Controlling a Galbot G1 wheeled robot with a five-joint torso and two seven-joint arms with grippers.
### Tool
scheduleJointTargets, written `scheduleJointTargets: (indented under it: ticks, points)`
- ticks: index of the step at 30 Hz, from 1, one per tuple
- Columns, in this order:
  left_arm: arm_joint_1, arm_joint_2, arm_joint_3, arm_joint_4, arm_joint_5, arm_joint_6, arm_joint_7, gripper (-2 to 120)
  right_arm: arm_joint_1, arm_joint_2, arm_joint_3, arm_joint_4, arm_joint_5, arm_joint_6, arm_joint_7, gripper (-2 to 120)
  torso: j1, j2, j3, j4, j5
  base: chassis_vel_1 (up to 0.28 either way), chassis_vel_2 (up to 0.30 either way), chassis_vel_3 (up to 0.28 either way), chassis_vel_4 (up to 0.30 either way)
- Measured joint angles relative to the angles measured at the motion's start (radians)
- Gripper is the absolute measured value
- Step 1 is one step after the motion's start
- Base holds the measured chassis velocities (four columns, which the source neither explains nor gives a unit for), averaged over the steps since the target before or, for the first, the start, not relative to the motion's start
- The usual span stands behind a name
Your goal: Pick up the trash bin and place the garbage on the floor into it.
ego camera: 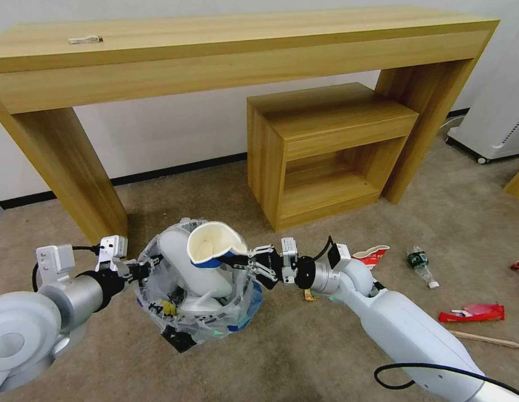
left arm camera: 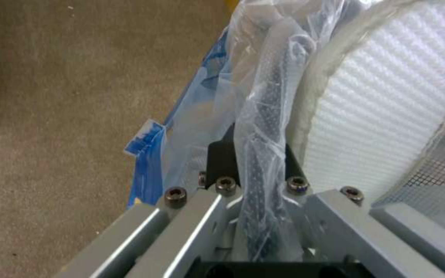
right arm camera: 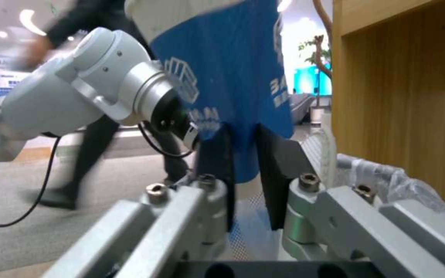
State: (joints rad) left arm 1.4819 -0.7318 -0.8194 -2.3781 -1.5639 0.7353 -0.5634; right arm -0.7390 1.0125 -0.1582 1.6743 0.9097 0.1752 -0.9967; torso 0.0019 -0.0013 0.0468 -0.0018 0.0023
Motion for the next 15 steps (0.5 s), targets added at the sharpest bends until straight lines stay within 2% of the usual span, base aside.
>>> scheduleJointTargets:
  ticks: [3, 4, 6, 7, 9, 10, 12, 13, 15]
  points:
    - [0.0, 0.0, -0.001, -0.001, 0.002, 0.0, 0.0, 1, -0.007, -0.006, 0.008, 0.008, 0.0, -0.002, 0.002, 32, 0.0, 0.0, 0.0, 0.0, 0.0, 0.0, 0.0, 0.0, 0.0]
    - [0.0, 0.0, -0.001, -0.001, 0.002, 0.0, 0.0, 1, -0.007, -0.006, 0.008, 0.008, 0.0, -0.002, 0.002, 32, 0.0, 0.0, 0.0, 0.0, 0.0, 0.0, 0.0, 0.0, 0.0]
    - [0.001, -0.001, -0.001, -0.007, 0.002, 0.0, -0.002, 1, -0.013, -0.009, 0.015, 0.016, -0.008, -0.005, 0.02, 43, 0.0, 0.0, 0.0, 0.0, 0.0, 0.0, 0.0, 0.0, 0.0]
    - [0.001, -0.001, -0.001, -0.007, 0.002, 0.0, -0.002, 1, -0.013, -0.009, 0.015, 0.016, -0.008, -0.005, 0.02, 43, 0.0, 0.0, 0.0, 0.0, 0.0, 0.0, 0.0, 0.0, 0.0]
    - [0.002, -0.002, -0.001, -0.011, 0.002, 0.0, -0.003, 1, -0.017, -0.012, 0.019, 0.021, -0.014, -0.008, 0.038, 54, 0.0, 0.0, 0.0, 0.0, 0.0, 0.0, 0.0, 0.0, 0.0]
    - [0.002, -0.002, -0.001, -0.011, 0.002, 0.0, -0.003, 1, -0.017, -0.012, 0.019, 0.021, -0.014, -0.008, 0.038, 54, 0.0, 0.0, 0.0, 0.0, 0.0, 0.0, 0.0, 0.0, 0.0]
    - [0.003, -0.002, -0.002, -0.013, 0.002, 0.0, -0.004, 1, -0.022, -0.014, 0.023, 0.026, -0.015, -0.009, 0.045, 64, 0.0, 0.0, 0.0, 0.0, 0.0, 0.0, 0.0, 0.0, 0.0]
    - [0.003, -0.002, -0.002, -0.013, 0.002, 0.0, -0.004, 1, -0.022, -0.014, 0.023, 0.026, -0.015, -0.009, 0.045, 64, 0.0, 0.0, 0.0, 0.0, 0.0, 0.0, 0.0, 0.0, 0.0]
    - [0.005, -0.003, -0.003, -0.014, 0.003, 0.0, -0.005, 1, -0.027, -0.016, 0.028, 0.032, -0.015, -0.009, 0.046, 76, 0.0, 0.0, 0.0, 0.0, 0.0, 0.0, 0.0, 0.0, 0.0]
